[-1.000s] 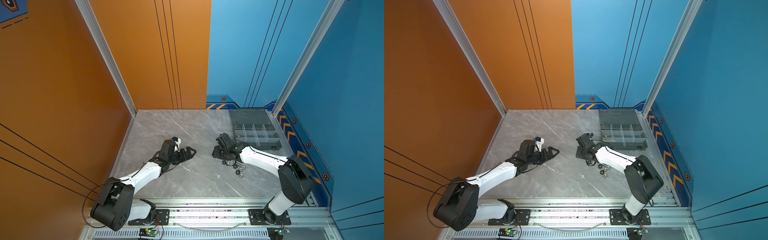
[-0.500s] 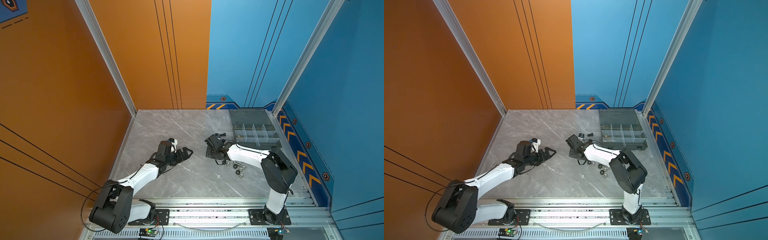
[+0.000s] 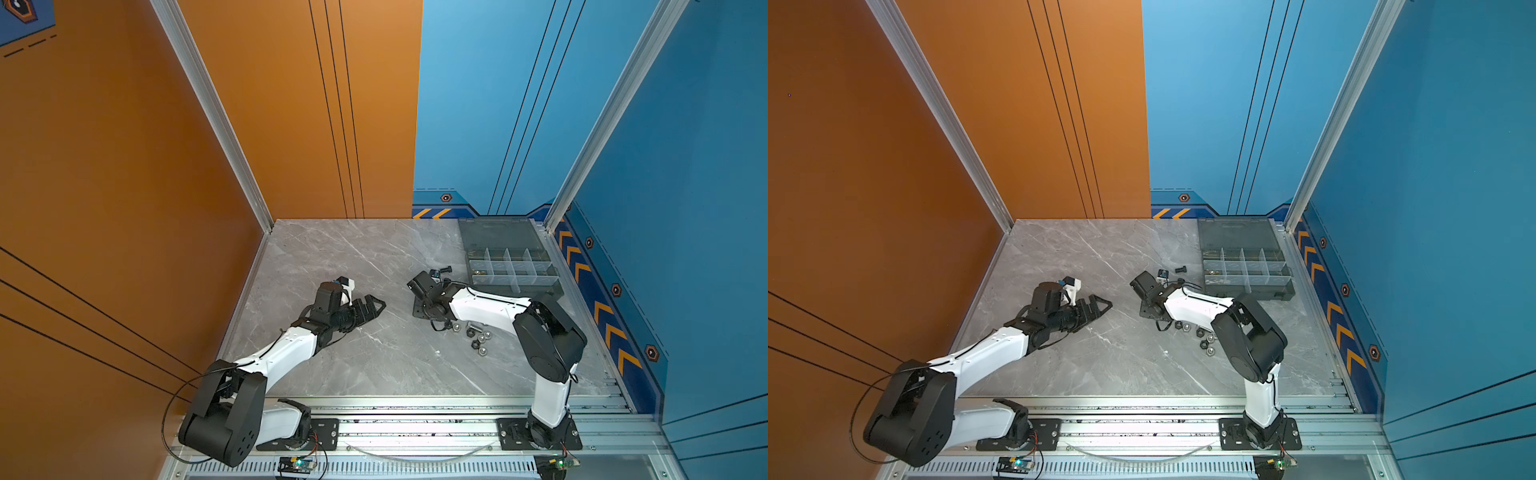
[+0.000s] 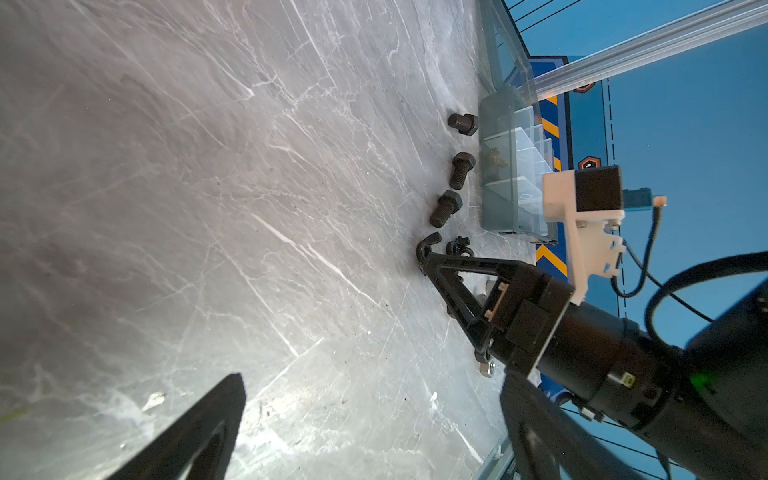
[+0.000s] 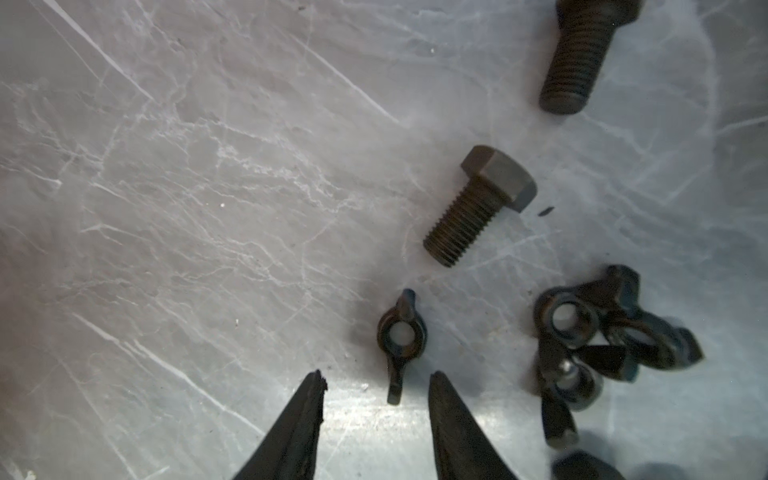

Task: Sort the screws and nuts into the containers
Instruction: 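Move the right gripper back down to a black wing nut, then close the right gripper on the black wing nut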

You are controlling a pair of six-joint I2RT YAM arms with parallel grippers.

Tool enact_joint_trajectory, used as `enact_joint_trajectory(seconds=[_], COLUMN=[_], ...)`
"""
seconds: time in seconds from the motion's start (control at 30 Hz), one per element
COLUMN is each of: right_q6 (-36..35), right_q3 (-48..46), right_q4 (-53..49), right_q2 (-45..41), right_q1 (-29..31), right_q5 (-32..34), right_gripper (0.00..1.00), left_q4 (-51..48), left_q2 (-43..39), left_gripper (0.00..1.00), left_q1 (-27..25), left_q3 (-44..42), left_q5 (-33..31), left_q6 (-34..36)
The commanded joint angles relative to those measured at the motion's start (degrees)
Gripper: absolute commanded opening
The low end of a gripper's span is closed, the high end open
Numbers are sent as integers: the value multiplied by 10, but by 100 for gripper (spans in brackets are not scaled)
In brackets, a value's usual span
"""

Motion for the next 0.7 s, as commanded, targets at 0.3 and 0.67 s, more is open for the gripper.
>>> enact_joint_trajectory(seconds=[0.3, 0.67], right_q6=[-10, -15], right_q3=[11, 3], right_q4=[-23, -29], right_q2=[15, 13], right_q1=[-2, -1], right_q5=[12, 7], right_gripper=[35, 26], left_q4=[-9, -9], left_q2=[-4, -11], left_gripper=[98, 98], left_q1=[5, 4], left_q3=[-5, -10], left_q5=[8, 6], left_q6=[7, 6])
